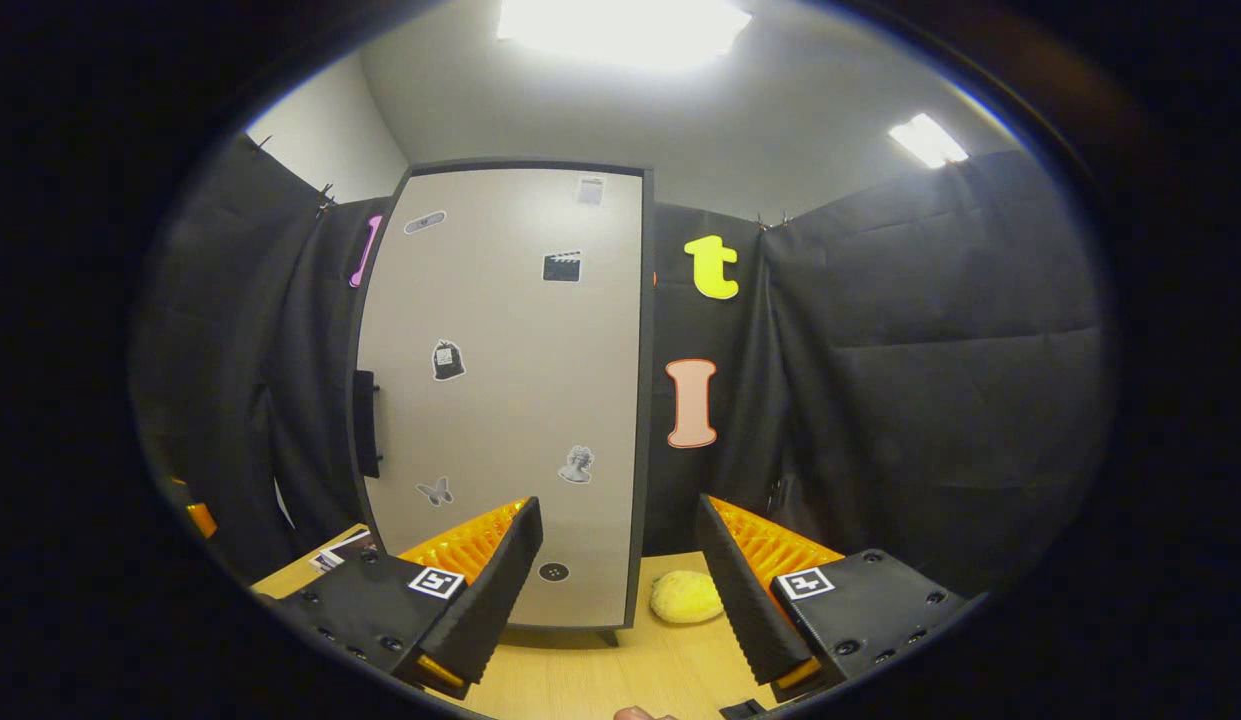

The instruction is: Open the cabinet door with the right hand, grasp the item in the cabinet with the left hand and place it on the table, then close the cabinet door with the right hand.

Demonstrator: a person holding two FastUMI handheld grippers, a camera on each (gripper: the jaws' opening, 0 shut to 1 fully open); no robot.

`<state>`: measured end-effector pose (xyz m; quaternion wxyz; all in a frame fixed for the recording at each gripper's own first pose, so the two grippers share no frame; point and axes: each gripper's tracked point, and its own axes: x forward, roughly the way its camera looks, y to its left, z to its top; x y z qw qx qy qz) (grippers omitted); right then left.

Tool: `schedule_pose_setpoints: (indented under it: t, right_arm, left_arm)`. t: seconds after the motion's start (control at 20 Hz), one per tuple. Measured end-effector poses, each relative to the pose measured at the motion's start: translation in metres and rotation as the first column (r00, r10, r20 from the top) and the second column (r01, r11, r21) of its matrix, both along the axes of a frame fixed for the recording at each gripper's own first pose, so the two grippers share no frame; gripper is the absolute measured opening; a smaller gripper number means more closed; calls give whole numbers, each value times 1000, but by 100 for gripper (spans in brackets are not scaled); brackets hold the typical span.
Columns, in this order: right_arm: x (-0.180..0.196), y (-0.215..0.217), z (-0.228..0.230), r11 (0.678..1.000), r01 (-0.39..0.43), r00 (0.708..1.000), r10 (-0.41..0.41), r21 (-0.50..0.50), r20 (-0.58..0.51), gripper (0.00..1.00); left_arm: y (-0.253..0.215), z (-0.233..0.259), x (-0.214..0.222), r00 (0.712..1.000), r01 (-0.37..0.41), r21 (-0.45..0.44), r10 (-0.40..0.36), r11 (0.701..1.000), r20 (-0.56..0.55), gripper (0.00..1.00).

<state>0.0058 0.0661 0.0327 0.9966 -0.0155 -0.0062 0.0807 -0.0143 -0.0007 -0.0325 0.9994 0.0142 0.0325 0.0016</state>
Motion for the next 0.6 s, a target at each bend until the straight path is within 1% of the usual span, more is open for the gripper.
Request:
schedule_pose_setpoints:
  t: [0.1,0.15,0.25,0.3,0.35,0.4,0.45,0.5,0.6]
  right_arm:
    - [1,23,11,998,-66,997,66,-7,26,97]
    - [3,32,17,997,-81,996,81,-16,40,98]
    - [3,53,24,993,-118,992,118,-15,50,98]
    - [4,64,26,991,-134,990,134,-6,49,98]
    - [8,75,27,989,-146,989,146,3,33,98]
    - [12,87,25,988,-153,988,153,10,8,97]
    - [16,99,23,987,-158,987,158,11,-22,97]
    - [19,113,21,985,-171,984,172,14,-46,98]
    - [23,147,20,974,-227,971,228,21,-72,98]
  left_arm:
    - [2,-8,-2,1000,-14,39,14,999,-13,95]
    - [1,-12,-2,1000,-17,35,17,999,-21,94]
    - [1,-25,-5,999,-21,-15,21,1000,-51,94]
    - [5,-32,-14,998,-27,-49,23,998,-63,95]
    - [11,-35,-21,997,-38,-73,33,997,-72,95]
    - [15,-37,-23,996,-44,-78,38,996,-78,94]
    - [20,-37,-23,996,-43,-55,39,998,-79,94]
    - [29,-36,-23,996,-54,-14,53,998,-71,95]
    - [48,-34,-26,994,-86,45,89,995,-59,94]
